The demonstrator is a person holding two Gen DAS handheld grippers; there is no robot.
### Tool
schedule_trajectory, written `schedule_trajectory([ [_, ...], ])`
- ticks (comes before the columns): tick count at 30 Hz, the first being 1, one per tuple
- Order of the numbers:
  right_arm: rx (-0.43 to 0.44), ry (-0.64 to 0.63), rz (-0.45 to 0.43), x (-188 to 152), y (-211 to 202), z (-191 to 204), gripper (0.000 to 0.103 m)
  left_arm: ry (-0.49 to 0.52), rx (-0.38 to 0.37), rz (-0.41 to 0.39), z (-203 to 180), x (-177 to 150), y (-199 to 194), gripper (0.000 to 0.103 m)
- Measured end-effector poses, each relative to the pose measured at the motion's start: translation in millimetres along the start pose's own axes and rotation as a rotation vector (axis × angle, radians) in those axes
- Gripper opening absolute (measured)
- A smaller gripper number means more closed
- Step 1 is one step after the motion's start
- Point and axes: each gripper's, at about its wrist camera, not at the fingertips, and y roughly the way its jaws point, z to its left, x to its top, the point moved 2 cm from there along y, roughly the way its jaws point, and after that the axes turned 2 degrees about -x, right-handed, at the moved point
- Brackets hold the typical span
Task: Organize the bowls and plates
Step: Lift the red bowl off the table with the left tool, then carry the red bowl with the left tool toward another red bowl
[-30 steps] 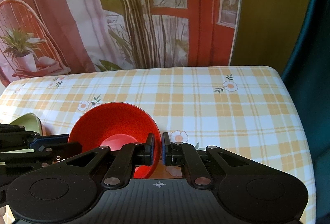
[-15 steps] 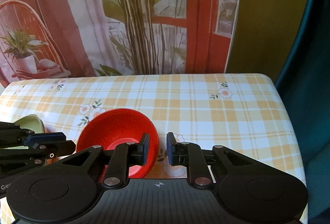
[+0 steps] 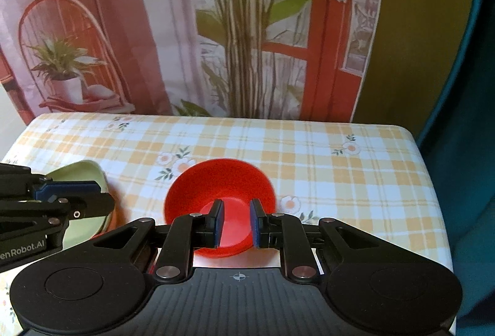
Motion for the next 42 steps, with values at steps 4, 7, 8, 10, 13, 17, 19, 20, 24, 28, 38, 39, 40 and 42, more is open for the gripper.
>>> schedule_trajectory([
  [4, 0.006, -0.011, 0.003, -8, -6, 11, 0.017, -0.005, 0.012, 0.002, 4, -10, -11, 0.016],
  [7, 0.012, -0.012, 0.004, -13, -10, 18, 0.017, -0.012, 0.017, 0.003, 8, -18, -20, 0.016],
  [8, 0.014, -0.012, 0.004, -15, -11, 19, 0.017, -0.014, 0.018, 0.003, 9, -20, -22, 0.016],
  [10, 0.018, -0.013, 0.007, -19, -13, 23, 0.017, -0.020, 0.019, 0.004, 11, -26, -27, 0.016],
  [13, 0.021, -0.018, 0.010, -25, -15, 29, 0.017, -0.024, 0.025, 0.001, 14, -33, -34, 0.016],
  [17, 0.023, -0.022, 0.015, -31, -16, 34, 0.017, -0.028, 0.034, -0.003, 18, -42, -42, 0.016],
  [19, 0.022, -0.023, 0.016, -33, -17, 36, 0.017, -0.039, 0.036, -0.006, 21, -46, -46, 0.016],
  [20, 0.022, -0.022, 0.016, -34, -17, 36, 0.017, -0.043, 0.037, -0.008, 22, -48, -48, 0.016],
  [24, 0.025, -0.023, 0.022, -39, -16, 40, 0.017, -0.049, 0.046, -0.012, 25, -55, -53, 0.016],
  [28, 0.027, -0.028, 0.029, -44, -16, 44, 0.017, -0.064, 0.046, -0.008, 29, -61, -54, 0.016],
  [38, 0.036, -0.034, 0.041, -50, -15, 47, 0.017, -0.103, 0.058, 0.006, 40, -76, -60, 0.016],
  [39, 0.037, -0.034, 0.041, -50, -15, 47, 0.017, -0.108, 0.059, 0.008, 42, -77, -60, 0.016],
  [40, 0.037, -0.035, 0.041, -50, -14, 48, 0.017, -0.115, 0.059, 0.009, 44, -78, -60, 0.016],
  [42, 0.041, -0.034, 0.045, -51, -13, 48, 0.017, -0.125, 0.061, 0.013, 47, -81, -61, 0.016],
])
